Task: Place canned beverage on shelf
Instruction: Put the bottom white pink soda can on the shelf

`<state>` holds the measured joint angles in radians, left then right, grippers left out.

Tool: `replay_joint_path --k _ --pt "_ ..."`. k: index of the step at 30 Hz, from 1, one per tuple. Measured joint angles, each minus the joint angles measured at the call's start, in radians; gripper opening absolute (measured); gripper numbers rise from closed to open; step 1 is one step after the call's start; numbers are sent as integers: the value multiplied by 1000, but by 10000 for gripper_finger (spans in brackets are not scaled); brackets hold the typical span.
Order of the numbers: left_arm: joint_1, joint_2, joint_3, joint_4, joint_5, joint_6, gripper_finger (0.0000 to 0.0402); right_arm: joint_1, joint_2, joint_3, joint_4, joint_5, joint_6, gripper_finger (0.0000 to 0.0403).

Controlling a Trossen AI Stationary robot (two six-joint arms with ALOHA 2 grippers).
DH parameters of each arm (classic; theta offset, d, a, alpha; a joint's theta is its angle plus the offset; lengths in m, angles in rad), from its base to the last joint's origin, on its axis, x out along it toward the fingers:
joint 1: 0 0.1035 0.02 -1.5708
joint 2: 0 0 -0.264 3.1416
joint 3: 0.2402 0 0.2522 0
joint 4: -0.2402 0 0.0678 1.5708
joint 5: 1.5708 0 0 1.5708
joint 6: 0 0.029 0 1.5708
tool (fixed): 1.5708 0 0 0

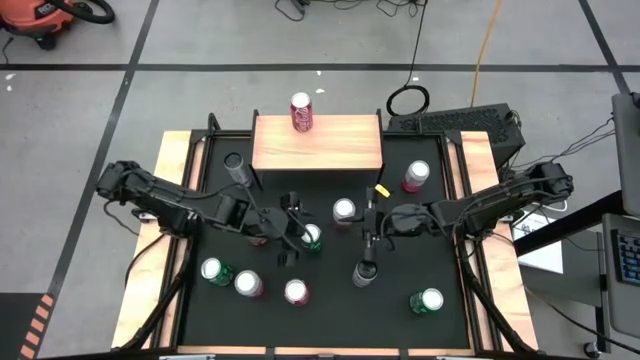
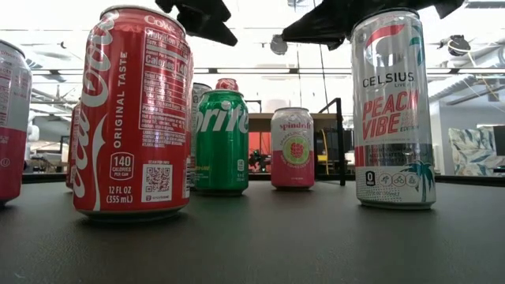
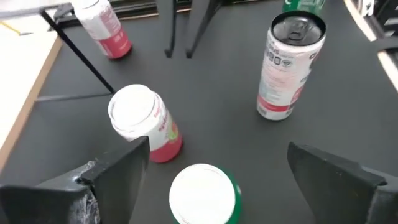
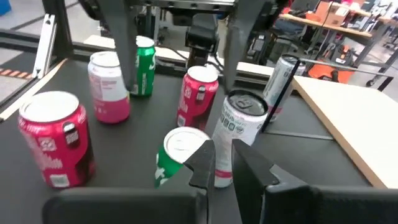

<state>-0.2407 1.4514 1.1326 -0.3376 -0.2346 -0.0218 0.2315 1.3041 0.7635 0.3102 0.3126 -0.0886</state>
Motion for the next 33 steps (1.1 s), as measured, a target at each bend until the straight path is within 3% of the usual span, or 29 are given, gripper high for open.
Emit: replay_joint_path --k 5,14,21,24,33 --pt "-1 12 1 -28 -2 28 381 3 1 0 -26 0 -2 33" --pt "-7 -70 2 -264 -90 -174 381 2 1 0 -26 0 -55 33" --pt "-8 -142 2 -350 -143 -234 381 0 1 -1 -28 0 -88 33" --pt "-8 -144 2 -391 -130 -234 381 0 1 -1 -33 0 -89 33" --pt "-37 -144 2 -440 41 -296 381 0 1 -1 -37 0 -89 33"
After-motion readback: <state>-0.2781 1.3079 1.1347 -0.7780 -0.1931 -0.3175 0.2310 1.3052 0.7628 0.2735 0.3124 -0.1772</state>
